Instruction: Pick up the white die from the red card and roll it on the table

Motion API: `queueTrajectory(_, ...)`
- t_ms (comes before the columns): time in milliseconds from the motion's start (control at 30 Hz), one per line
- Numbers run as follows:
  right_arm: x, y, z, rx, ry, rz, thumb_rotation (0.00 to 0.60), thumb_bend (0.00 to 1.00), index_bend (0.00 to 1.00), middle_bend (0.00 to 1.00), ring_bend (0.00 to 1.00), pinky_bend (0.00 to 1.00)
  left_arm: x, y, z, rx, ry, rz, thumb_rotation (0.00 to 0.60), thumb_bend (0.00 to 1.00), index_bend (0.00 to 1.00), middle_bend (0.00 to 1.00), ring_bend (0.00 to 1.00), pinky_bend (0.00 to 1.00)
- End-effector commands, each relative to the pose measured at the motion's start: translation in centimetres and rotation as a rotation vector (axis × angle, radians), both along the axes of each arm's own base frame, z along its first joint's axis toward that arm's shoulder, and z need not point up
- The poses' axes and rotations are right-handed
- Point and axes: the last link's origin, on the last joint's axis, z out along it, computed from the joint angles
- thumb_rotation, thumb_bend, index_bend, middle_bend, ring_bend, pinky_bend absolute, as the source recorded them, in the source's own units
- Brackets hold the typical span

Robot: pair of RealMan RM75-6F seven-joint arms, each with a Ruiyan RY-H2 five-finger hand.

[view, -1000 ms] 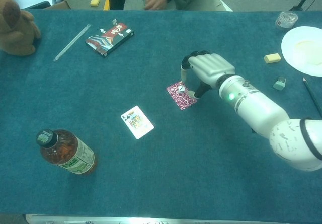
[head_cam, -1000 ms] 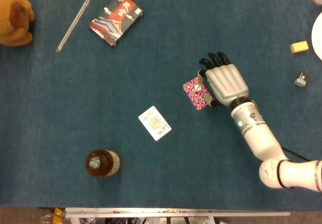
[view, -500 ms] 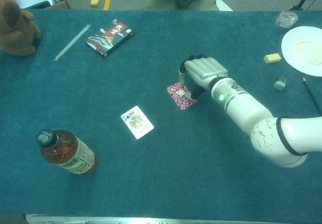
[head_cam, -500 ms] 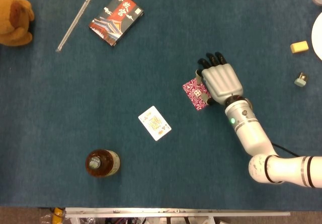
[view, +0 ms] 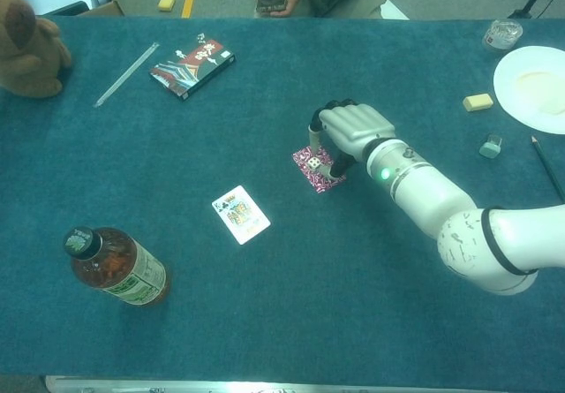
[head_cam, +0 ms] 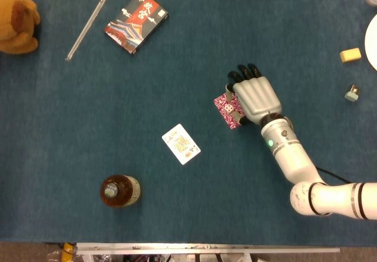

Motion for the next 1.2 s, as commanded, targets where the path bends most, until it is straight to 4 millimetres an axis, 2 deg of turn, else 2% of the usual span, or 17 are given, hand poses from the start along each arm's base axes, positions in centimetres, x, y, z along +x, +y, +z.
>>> queueTrajectory(33, 0.0, 0.0, -0.1, 0.004, 0.001, 0.002, 0.600, 0.27, 0.45, 0.19, 0.00, 0.00, 0.0, 0.0, 0.0, 0.001, 0.000, -0.001, 0.600, 0.27, 0.28, 0.21, 0.13, 0.09)
queueTrajectory(367, 0.5, 0.0, -0.8, 0.010, -0.003, 0.012, 0.600, 0.27, 0.47, 0.19, 0.00, 0.00, -0.2, -0.1, 0.2, 0.007, 0.002, 0.007, 0.600, 0.27, 0.28, 0.21, 0.13, 0.09)
queueTrajectory(733, 0.3, 0.0, -0.7, -0.010, -0.003, 0.024, 0.600, 0.35, 0.63, 0.27, 0.00, 0.00, -0.4, -0.1, 0.2, 0.008, -0.002, 0.010, 0.600, 0.27, 0.28, 0.21, 0.13, 0.09)
queueTrajectory(933, 0.1, 0.0, 1.0, -0.038, -0.028, 0.036, 0.600, 0.35, 0.64, 0.28, 0.00, 0.00, -0.6, -0.2, 0.3, 0.011, -0.004, 0.016, 0.600, 0.27, 0.28, 0.21, 0.13, 0.09)
queueTrajectory(1200, -1.2, 0.1, 4.7, -0.065, -0.045, 0.014, 0.600, 0.35, 0.64, 0.28, 0.00, 0.00, -1.0, -0.2, 0.2, 0.009, -0.002, 0.026, 0.600, 0.27, 0.28, 0.21, 0.13, 0.09)
